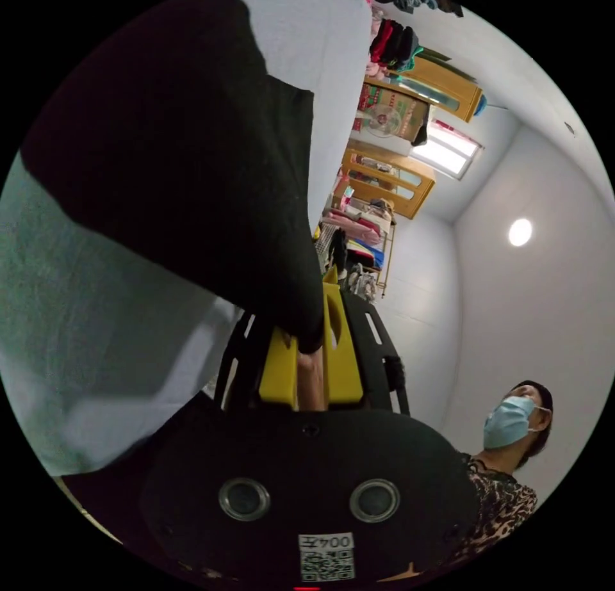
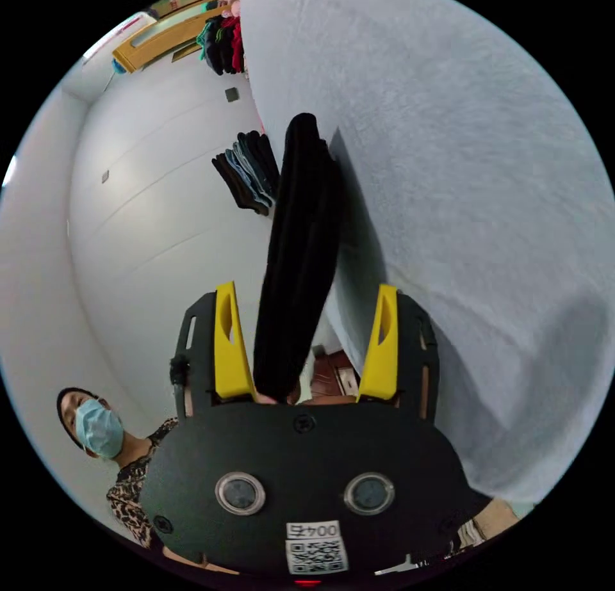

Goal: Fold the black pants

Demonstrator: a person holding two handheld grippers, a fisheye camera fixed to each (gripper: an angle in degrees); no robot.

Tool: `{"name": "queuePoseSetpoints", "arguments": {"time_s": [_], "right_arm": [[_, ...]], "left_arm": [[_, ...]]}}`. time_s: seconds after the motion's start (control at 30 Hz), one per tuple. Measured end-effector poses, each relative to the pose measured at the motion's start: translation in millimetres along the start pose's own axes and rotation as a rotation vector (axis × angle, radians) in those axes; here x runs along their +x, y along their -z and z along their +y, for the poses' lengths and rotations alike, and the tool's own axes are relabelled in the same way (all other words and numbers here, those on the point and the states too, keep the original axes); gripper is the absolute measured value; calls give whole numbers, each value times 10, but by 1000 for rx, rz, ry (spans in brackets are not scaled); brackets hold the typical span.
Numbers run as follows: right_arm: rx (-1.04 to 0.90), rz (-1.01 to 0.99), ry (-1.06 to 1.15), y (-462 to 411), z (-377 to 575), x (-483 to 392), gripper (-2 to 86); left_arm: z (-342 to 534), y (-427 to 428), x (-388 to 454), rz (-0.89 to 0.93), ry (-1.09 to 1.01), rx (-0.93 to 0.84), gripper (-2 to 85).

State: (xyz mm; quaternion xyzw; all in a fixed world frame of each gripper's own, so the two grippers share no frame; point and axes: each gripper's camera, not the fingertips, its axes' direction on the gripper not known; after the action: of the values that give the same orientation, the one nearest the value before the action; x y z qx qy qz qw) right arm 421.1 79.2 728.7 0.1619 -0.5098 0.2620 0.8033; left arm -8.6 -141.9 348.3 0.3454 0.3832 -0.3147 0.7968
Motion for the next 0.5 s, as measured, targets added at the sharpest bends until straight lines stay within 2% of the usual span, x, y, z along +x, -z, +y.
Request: {"name": "queuePoseSetpoints", "arguments": {"time_s": [0.13, 0.17, 0.23, 0.37, 0.5], "right_arm": [[-39, -35, -30, -636, -209, 288, 157], [-59, 22, -32, -849, -185, 345, 110], [-35, 127, 52, -1151, -7, 290, 86], [131, 219, 239, -1700, 776, 203, 79], [424, 198, 315, -2134, 2024, 421, 78]], "left_arm": [[259, -241, -53, -125, -27, -51, 77], [296, -271, -52, -145, -39, -54, 76], [422, -379, 2, -198, -106, -75, 75], [638, -635, 235, -281, -306, -226, 74], [1022, -1129, 432, -303, -545, -512, 74]]}}
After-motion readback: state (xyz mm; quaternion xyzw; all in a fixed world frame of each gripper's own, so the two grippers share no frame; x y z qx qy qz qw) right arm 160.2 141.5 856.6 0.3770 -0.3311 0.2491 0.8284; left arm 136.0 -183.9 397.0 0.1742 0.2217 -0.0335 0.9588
